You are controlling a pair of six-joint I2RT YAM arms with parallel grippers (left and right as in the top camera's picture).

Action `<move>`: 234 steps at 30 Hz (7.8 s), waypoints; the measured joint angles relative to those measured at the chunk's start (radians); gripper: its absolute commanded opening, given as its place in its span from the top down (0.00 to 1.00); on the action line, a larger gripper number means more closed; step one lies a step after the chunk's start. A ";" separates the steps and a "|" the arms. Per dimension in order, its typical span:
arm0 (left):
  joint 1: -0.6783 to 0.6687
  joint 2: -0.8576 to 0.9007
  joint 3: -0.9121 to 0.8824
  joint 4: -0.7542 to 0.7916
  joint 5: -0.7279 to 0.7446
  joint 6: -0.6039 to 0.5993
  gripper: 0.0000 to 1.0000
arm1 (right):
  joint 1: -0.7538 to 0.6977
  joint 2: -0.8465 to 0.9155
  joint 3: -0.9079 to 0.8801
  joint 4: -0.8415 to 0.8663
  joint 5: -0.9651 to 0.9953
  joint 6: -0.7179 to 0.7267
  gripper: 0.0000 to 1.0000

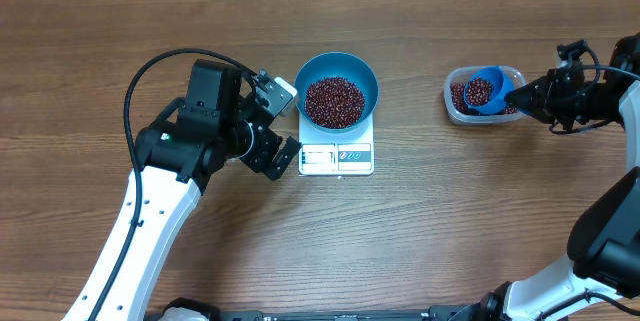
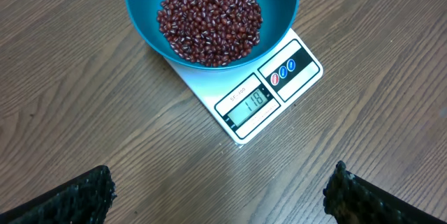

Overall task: Scoop item into bowl and weigh 150g on scale
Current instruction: 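Dip the scoop into the beans and scoop a small amount, then carry the scoop left to the teal bowl on the scale, then tilt the scoop over the bowl to pour the beans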

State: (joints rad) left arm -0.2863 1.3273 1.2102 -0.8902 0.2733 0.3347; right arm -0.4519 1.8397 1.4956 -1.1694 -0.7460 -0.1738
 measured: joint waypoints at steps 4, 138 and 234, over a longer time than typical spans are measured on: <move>0.000 0.000 0.000 0.000 0.000 0.000 0.00 | 0.000 0.000 0.000 0.000 -0.006 -0.004 0.96; 0.000 0.000 0.000 0.000 0.000 0.000 0.00 | 0.520 0.000 0.154 -0.022 -0.164 0.051 0.96; 0.000 0.000 0.000 0.000 0.000 0.000 0.00 | 0.963 0.000 0.259 0.137 0.770 0.128 0.96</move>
State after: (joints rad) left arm -0.2863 1.3273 1.2102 -0.8906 0.2733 0.3347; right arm 0.5114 1.8400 1.7546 -1.0321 0.0238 -0.0456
